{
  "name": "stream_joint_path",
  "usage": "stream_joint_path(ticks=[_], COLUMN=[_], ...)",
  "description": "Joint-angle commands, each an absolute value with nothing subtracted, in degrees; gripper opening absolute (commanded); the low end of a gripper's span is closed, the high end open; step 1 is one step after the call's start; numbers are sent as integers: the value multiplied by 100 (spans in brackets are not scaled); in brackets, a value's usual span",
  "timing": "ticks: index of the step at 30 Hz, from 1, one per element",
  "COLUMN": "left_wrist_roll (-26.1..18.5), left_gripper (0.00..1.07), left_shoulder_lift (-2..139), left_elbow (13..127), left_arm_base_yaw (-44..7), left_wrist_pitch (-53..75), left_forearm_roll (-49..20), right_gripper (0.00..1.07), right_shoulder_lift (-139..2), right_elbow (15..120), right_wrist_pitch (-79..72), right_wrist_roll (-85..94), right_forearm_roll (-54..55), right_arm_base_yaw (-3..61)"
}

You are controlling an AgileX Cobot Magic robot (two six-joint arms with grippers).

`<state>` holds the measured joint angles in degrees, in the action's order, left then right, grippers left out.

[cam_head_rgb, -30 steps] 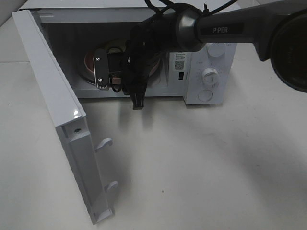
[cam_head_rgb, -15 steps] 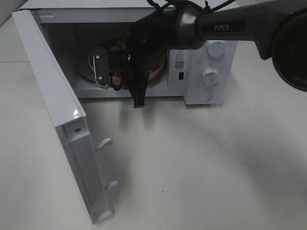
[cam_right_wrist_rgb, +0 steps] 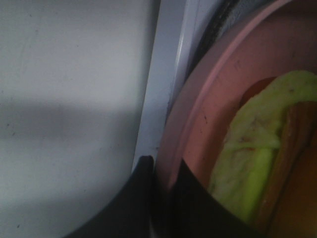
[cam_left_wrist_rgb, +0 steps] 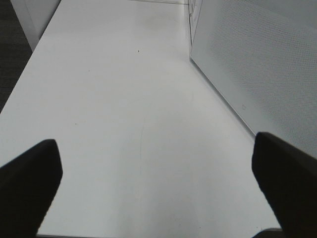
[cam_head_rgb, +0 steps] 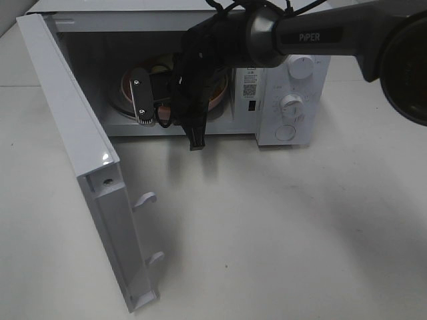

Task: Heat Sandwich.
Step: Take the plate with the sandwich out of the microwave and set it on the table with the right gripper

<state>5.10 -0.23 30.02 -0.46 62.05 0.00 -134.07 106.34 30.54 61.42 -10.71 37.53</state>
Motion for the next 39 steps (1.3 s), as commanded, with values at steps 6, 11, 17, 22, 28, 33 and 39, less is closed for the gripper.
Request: stream_joint_path(ticks=[6,11,17,22,28,33,39], left_wrist_roll=[533,533,533,533,533,533,533], left_gripper=[100,100,100,100,100,100,100], left_shoulder_lift=[-120,-120,-120,-120,-120,-120,-120], left_elbow=[2979,2979,2979,2979,2979,2979,2979], left_arm_base_yaw=[-29,-29,-29,-29,-29,-29,-29], left_wrist_pitch=[6136,6136,6136,6136,6136,6136,6136], left_forearm_roll=[0,0,0,0,0,0,0], right_gripper=[0,0,0,0,0,0,0], right_shoulder_lift=[-13075,-12834,-12525,-12221,-11774,-11459,-11075], right_elbow=[10491,10090,9683,9293,8692,8279,7798], right_wrist_pitch=[3151,3060,2916,2848,2636,2527,2429], right_wrist_roll=[6366,6606,6881,7099,7328,7632,7895], right_forearm_roll=[-1049,-1049,-1026,-991,-968,-728,-567], right_arm_base_yaw=[3747,3747,3747,3776,3879,3948,4108])
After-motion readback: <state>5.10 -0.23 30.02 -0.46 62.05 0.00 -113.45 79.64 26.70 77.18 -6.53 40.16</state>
